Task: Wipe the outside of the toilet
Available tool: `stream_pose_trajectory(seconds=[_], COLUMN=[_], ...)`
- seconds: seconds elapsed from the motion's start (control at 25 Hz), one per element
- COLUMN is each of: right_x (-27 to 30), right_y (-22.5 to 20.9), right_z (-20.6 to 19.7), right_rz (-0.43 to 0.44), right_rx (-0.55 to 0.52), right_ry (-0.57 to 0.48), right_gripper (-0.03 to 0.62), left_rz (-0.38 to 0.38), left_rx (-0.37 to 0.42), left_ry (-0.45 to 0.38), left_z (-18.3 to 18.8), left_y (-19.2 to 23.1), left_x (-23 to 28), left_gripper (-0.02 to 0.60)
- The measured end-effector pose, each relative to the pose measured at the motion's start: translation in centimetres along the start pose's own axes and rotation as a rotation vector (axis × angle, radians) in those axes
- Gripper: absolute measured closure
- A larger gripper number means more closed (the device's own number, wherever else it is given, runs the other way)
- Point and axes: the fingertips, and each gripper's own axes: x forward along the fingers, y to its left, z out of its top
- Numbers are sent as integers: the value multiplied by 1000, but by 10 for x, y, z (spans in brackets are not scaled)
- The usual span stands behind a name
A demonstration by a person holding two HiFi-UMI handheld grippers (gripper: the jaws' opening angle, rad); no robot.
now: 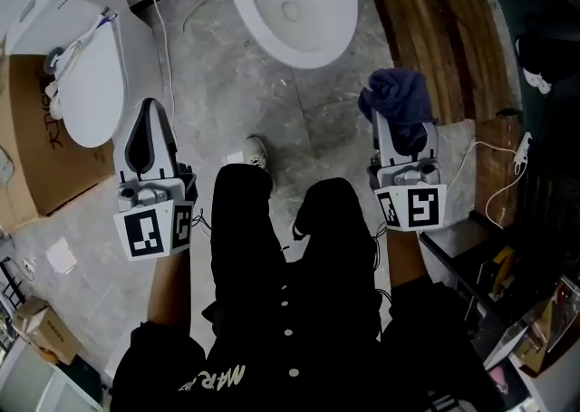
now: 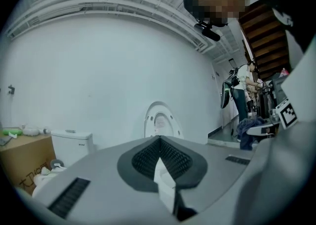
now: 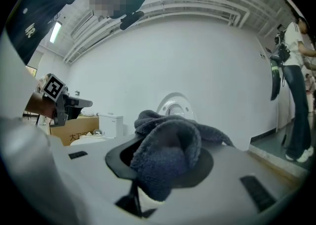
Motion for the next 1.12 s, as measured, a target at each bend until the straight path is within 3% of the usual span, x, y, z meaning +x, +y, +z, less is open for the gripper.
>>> stream_pose_trajectory(seconds=[0.24, 0.68, 1.12], right_x=[24, 52, 66], right_y=[-2, -13, -5], right_z=[-45, -111, -192], right_rz=[0, -3, 4], right_rx=[31, 2, 5], right_ry=[-39, -74, -85], right_gripper=[464, 464, 464], left_rz=[44, 2, 14], left_rx=[37, 32, 66], left_ry=[-26, -38, -29], left_z=[-43, -122, -200], left_y=[23, 24, 41], left_x=[22, 57, 72], left_gripper=[572, 572, 572])
